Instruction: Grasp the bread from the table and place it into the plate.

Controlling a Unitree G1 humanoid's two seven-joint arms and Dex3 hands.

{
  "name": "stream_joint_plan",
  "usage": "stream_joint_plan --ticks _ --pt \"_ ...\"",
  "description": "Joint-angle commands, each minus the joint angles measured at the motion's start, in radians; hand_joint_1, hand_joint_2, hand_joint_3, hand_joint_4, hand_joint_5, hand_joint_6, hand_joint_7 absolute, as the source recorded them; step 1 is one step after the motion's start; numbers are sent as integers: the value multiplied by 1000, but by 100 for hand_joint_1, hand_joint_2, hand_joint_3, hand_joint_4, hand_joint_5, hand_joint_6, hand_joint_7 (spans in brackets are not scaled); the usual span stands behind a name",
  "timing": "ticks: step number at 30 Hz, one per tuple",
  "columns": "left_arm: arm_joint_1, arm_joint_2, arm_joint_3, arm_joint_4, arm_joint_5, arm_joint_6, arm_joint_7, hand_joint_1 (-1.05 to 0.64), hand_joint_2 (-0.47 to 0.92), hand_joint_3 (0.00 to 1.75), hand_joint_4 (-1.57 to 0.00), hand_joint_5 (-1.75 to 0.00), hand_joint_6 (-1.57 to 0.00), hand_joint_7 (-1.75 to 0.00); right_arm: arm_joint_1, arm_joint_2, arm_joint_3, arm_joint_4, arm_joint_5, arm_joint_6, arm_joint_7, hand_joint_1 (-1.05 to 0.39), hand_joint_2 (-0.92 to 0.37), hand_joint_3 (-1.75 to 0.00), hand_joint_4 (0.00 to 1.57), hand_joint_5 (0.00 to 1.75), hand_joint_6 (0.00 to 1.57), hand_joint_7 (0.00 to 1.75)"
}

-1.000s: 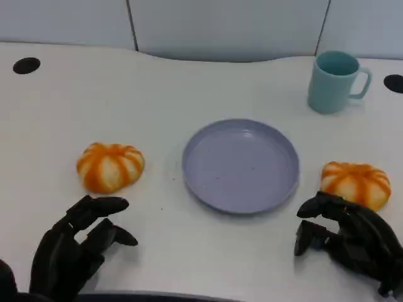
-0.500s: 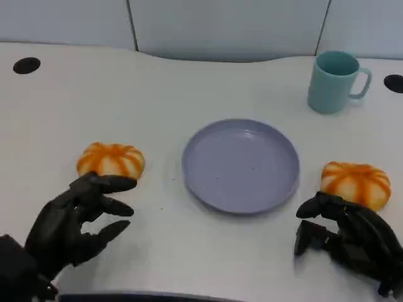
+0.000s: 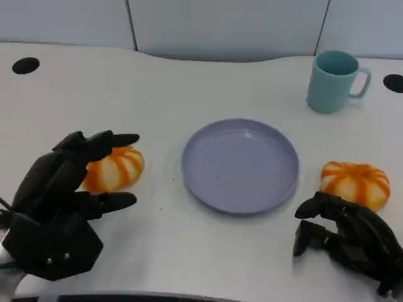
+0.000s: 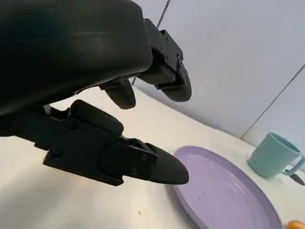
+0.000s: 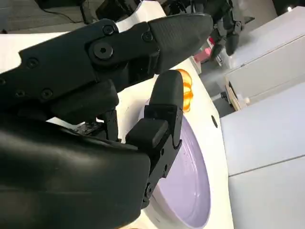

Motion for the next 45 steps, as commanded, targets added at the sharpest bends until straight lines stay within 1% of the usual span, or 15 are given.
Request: stream_joint_plan --ticks 1,4,8,11,15,19,24,28,30,32,37,40,45 --pt "-57 81 -57 13 103 45 60 -83 92 18 -3 -53 -20 -5 27 -6 2 14 -12 23 -17 -51 -92 -14 63 149 75 92" --pt "-94 109 -95 18 149 87 73 -88 92 16 -3 -43 -20 -3 32 -6 5 7 -13 17 -13 -51 -92 -15 61 150 75 91" --pt "-149 136 -145 42 177 148 43 -91 92 14 -1 -35 -19 -1 34 -5 3 4 -10 12 -6 -52 -92 -16 61 151 73 92" --pt "-204 161 -195 77 198 188 0 -94 92 13 0 -24 -15 -1 35 -3 2 5 -10 17 -5 -51 -92 -16 61 153 74 93" --pt "-268 179 -250 132 210 228 -54 -95 92 12 0 -22 -16 -1 41 -6 6 -7 -12 21 -3 -50 -92 -17 61 153 72 93" --pt "-342 179 -303 205 217 266 -101 -94 92 8 0 -21 -16 -1 45 -2 2 -15 -5 34 -8 -49 -92 -15 63 151 74 93" --pt "-447 157 -372 332 236 303 -125 -95 92 5 0 -20 -15 0 46 -4 4 -21 -2 47 0 -48 -92 -16 63 152 74 93" --pt "-523 121 -409 442 225 321 -164 -94 92 2 0 -14 -12 0 55 -3 9 -35 -5 33 -2 -49 -92 -17 63 153 74 93" --pt "-548 104 -420 487 219 323 -174 -95 91 2 0 -14 -13 -1 56 -1 5 -30 -1 25 2 -48 -92 -17 63 154 73 93" --pt "-575 81 -432 539 213 337 -194 -95 90 1 0 -14 -14 -1 54 -3 6 -28 -1 35 2 -48 -92 -16 63 153 74 92" --pt "-627 29 -459 644 203 356 -213 -95 87 0 0 -16 -17 -3 60 -4 10 -41 -1 49 -1 -48 -92 -16 62 152 74 91" --pt "-647 3 -470 690 195 360 -202 -97 87 0 -1 -19 -18 -3 64 1 6 -41 4 34 5 -47 -92 -17 62 152 74 90" --pt "-667 -24 -490 737 197 376 -192 -96 86 0 0 -26 -19 -4 68 1 8 -56 7 60 3 -48 -92 -15 63 153 75 88"
